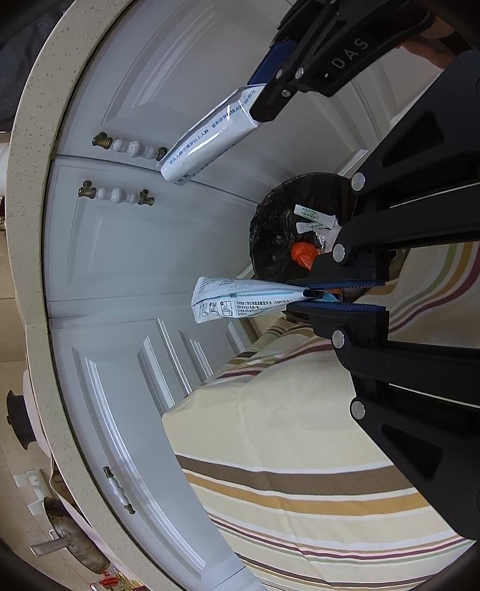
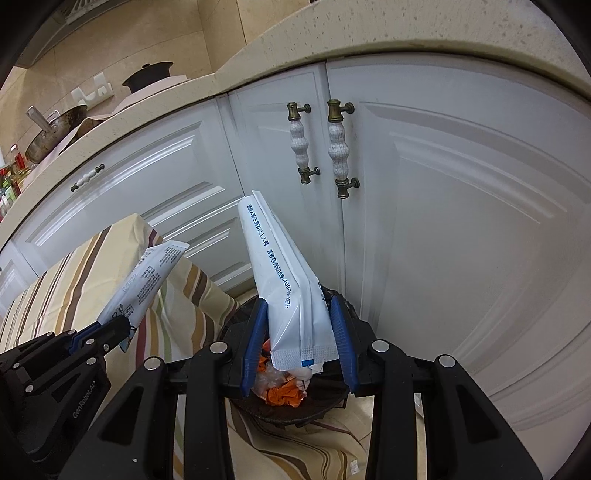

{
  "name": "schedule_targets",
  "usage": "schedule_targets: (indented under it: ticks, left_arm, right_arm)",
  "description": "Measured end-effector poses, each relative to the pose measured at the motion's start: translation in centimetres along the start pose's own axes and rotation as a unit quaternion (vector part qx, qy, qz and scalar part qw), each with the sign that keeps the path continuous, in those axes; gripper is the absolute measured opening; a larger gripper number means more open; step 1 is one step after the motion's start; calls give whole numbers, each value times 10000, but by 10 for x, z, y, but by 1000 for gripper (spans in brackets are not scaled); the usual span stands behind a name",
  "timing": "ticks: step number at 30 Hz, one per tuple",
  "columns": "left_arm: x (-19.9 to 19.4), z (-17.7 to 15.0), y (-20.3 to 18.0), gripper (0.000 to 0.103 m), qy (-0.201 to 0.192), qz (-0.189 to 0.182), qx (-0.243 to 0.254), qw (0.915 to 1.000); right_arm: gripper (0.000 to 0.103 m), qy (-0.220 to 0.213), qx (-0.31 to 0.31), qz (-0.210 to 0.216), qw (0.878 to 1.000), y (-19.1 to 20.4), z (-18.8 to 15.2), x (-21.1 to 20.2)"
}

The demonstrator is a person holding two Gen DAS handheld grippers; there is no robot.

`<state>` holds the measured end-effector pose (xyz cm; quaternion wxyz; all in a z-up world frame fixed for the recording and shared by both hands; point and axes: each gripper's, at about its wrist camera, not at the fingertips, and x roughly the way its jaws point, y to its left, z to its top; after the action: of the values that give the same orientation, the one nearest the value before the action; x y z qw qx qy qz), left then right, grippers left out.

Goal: Collect trash

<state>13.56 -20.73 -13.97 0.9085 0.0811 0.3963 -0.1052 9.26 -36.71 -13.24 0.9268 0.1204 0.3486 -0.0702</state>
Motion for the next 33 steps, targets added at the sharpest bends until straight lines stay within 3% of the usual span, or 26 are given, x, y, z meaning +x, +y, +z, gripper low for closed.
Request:
schedule_targets:
  ticks: [2,4,6,21,33]
  left_arm:
    - [5,4,-4,8,31,-32,62,10000]
    - [10,7,-5,23,83,1,89,9999]
    - [12,9,-2,49,90,7,-41,10000]
    - [7,12,14,52,-32,163,-208,9996]
    - [-35,11,29,53,-347,90,-306,9989]
  right_arm:
    - [36,18,25,15,10000,-2,1,7]
    - [38,63,10,52,10000,-2,3,17]
    - [56,102,43,36,9999,-3,4,26]
    - [56,-26,38,-125,9999,-3,5,15]
    - [56,-325,-104,-204,9992,11,7,-29]
